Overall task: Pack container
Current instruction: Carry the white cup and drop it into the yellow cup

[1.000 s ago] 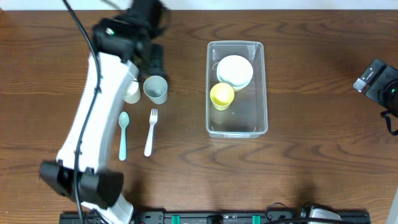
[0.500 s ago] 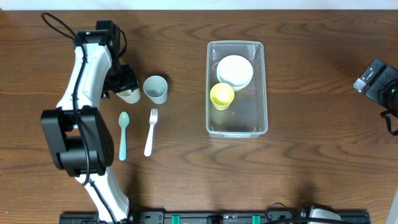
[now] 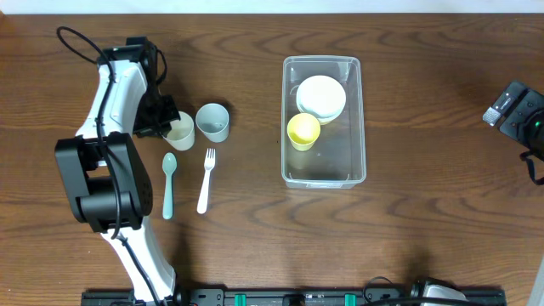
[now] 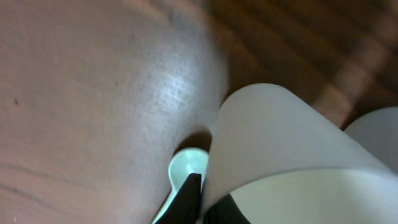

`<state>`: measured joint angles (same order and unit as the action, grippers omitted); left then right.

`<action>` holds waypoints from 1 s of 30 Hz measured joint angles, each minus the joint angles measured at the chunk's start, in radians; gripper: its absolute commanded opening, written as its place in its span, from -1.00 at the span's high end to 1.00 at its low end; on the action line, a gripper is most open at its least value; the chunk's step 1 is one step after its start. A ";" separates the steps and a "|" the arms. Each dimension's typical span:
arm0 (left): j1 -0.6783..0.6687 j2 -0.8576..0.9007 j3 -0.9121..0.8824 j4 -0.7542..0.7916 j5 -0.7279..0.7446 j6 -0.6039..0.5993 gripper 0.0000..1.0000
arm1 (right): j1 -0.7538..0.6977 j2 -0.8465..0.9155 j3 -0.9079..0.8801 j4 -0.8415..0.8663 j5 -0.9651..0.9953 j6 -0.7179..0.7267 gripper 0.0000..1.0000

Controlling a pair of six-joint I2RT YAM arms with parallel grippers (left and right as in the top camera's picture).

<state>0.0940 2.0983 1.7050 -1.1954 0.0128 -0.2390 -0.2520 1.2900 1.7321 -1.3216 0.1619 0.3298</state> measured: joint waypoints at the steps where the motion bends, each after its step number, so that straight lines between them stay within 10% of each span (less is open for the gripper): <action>1: 0.003 0.000 0.008 -0.022 0.003 0.000 0.88 | 0.000 0.000 0.000 0.000 0.000 0.000 -0.98; 9: -0.061 -0.126 0.226 -0.191 0.004 0.032 0.88 | 0.000 0.000 0.000 -0.001 0.000 0.000 -0.98; 18: -0.588 -0.436 0.361 -0.132 0.013 0.066 0.88 | 0.000 0.000 0.000 -0.001 0.000 0.000 -0.99; 30: -0.811 -0.154 0.298 -0.006 -0.028 0.056 0.88 | 0.000 0.000 0.000 -0.002 0.000 0.000 -0.98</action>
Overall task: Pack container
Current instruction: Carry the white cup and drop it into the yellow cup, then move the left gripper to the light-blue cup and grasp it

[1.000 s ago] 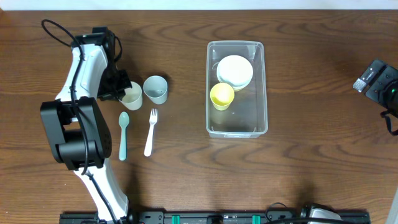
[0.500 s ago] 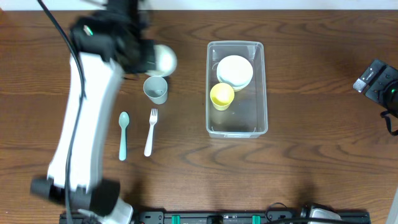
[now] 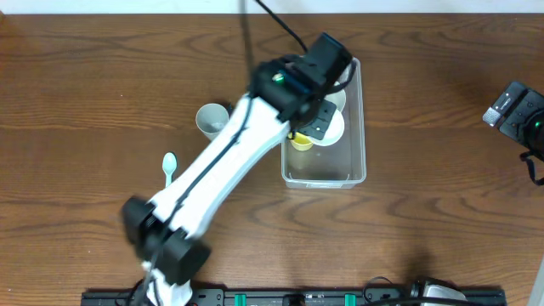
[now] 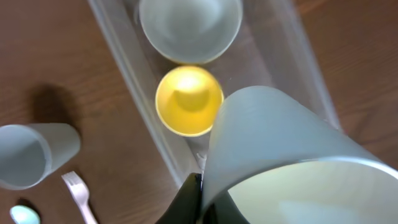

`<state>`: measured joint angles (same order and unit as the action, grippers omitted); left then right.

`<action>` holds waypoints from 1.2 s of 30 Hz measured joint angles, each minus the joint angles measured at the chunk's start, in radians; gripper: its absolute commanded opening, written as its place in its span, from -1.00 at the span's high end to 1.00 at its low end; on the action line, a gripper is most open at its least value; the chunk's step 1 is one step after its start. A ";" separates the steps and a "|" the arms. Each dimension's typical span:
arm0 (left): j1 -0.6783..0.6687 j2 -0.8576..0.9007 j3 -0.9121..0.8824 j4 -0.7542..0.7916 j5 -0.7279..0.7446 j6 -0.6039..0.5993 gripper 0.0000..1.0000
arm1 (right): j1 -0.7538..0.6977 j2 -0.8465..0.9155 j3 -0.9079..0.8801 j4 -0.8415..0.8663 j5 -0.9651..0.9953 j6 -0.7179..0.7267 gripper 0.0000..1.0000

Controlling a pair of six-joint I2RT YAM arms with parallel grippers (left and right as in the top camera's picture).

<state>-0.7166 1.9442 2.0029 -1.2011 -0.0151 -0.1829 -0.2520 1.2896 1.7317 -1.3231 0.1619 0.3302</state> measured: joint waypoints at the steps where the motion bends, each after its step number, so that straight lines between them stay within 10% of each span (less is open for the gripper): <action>1: 0.002 0.025 0.000 0.002 -0.005 0.000 0.88 | 0.000 0.000 0.000 0.000 0.000 0.000 -0.98; 19: 0.047 0.143 -0.002 0.001 -0.084 -0.023 0.84 | 0.000 0.000 0.000 0.000 0.000 0.000 -0.99; 36: 0.220 0.017 0.028 -0.056 -0.097 -0.031 -0.27 | 0.000 0.000 0.000 0.000 0.000 0.000 -0.98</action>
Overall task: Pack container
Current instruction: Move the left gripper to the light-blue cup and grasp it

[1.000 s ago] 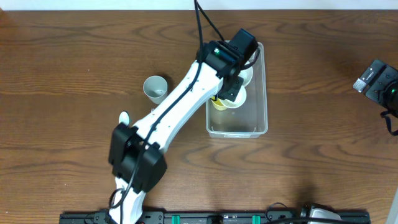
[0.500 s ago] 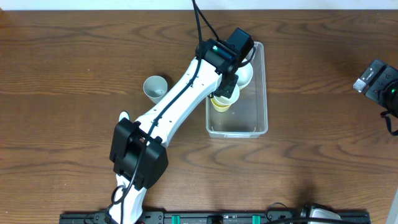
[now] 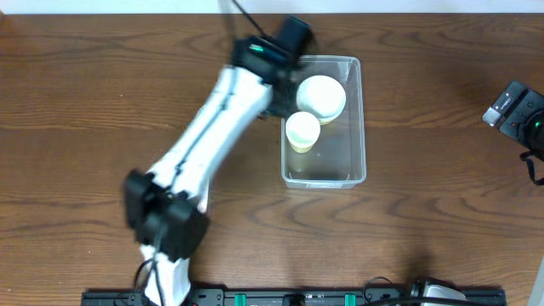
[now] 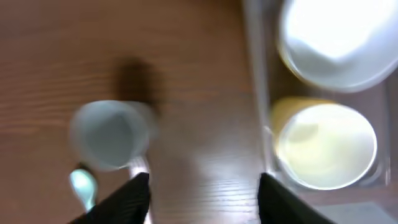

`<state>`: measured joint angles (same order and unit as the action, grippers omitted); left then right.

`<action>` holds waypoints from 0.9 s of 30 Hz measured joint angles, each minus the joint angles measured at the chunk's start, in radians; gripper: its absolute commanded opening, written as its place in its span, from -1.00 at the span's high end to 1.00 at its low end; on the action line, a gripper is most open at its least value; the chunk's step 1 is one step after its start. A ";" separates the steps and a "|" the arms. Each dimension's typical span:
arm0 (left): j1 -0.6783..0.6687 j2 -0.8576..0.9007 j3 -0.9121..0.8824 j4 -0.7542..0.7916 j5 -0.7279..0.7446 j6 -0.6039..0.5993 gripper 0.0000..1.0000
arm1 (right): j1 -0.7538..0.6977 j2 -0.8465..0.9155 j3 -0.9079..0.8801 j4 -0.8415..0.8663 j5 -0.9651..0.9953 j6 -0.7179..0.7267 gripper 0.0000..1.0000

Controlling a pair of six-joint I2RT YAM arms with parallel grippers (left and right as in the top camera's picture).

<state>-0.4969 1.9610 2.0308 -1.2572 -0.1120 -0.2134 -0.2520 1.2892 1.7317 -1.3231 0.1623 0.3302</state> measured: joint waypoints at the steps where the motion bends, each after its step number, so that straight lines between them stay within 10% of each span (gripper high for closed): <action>1: 0.035 -0.035 0.007 -0.008 0.000 -0.002 -0.29 | 0.000 0.000 0.000 0.000 0.000 0.000 -0.98; 10: 0.315 -0.126 0.003 -0.071 0.043 -0.003 -0.27 | 0.000 0.000 0.000 0.000 0.000 0.000 -0.99; 27: 0.343 0.161 -0.190 -0.005 0.106 -0.003 -0.14 | 0.000 0.000 0.000 0.000 0.000 0.000 -0.98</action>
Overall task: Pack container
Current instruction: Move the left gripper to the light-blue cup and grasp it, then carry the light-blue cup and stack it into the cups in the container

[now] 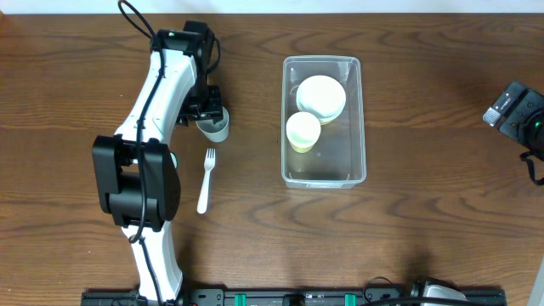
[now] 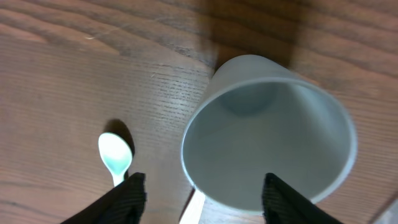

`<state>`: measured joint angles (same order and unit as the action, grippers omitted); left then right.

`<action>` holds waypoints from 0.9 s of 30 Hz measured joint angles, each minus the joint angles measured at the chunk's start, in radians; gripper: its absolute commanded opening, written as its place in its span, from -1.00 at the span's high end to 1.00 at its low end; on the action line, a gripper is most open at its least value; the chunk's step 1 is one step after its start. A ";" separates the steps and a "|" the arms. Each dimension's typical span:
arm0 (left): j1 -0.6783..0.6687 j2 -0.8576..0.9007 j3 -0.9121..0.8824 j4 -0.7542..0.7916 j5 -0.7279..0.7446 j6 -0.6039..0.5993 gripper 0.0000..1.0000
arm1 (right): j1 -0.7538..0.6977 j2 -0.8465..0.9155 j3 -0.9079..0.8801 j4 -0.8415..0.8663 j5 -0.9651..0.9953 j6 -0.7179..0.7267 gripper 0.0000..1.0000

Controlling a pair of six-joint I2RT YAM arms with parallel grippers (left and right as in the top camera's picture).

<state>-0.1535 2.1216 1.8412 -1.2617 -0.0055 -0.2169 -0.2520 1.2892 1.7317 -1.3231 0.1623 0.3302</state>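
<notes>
A pale blue-grey cup [image 1: 214,127] stands upright on the table left of the clear plastic container [image 1: 358,119]. My left gripper [image 1: 208,107] hovers open just above it. In the left wrist view the cup's mouth [image 2: 267,149] fills the frame, and the gripper [image 2: 204,199] straddles its near rim. Inside the container are a white bowl [image 1: 320,96] and a cream cup [image 1: 303,129] nested in a yellow one. A white fork [image 1: 206,178] and a mint spoon [image 2: 115,155] lie by the blue-grey cup. My right gripper [image 1: 517,110] rests at the table's right edge.
The left arm's white links [image 1: 157,93] stretch over the table's left side and cover most of the spoon in the overhead view. The container's near half [image 1: 327,161] holds nothing. A black rail [image 1: 289,297] runs along the front edge.
My left gripper, open then too, has moved from beside the container's left wall leftward to above the blue-grey cup. The cream cup stays nested in the yellow cup.
My left gripper was shut on the cream cup at the table's left, next to the blue-grey cup. Then it held that cup over the container by the yellow cup. Then the cream cup sat in the yellow one and the gripper was open; now it is over the blue-grey cup.
</notes>
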 measured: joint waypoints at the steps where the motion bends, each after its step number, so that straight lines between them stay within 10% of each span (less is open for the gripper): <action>1: 0.000 0.009 -0.003 0.003 0.000 0.000 -0.11 | 0.000 0.000 0.000 0.000 0.000 0.000 -0.99; 7: 0.000 0.038 -0.016 0.026 0.009 0.009 -0.05 | 0.000 0.000 0.000 0.000 0.000 0.000 -0.98; 16: 0.011 0.038 -0.047 0.032 0.063 0.037 0.86 | 0.000 0.000 0.000 0.000 0.000 0.000 -0.98; 27: -0.013 -0.175 0.161 -0.118 0.063 0.048 0.88 | 0.000 0.000 0.000 0.000 0.000 0.000 -0.99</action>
<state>-0.1669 1.9465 2.0018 -1.3796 0.0574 -0.1684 -0.2520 1.2892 1.7317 -1.3231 0.1623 0.3302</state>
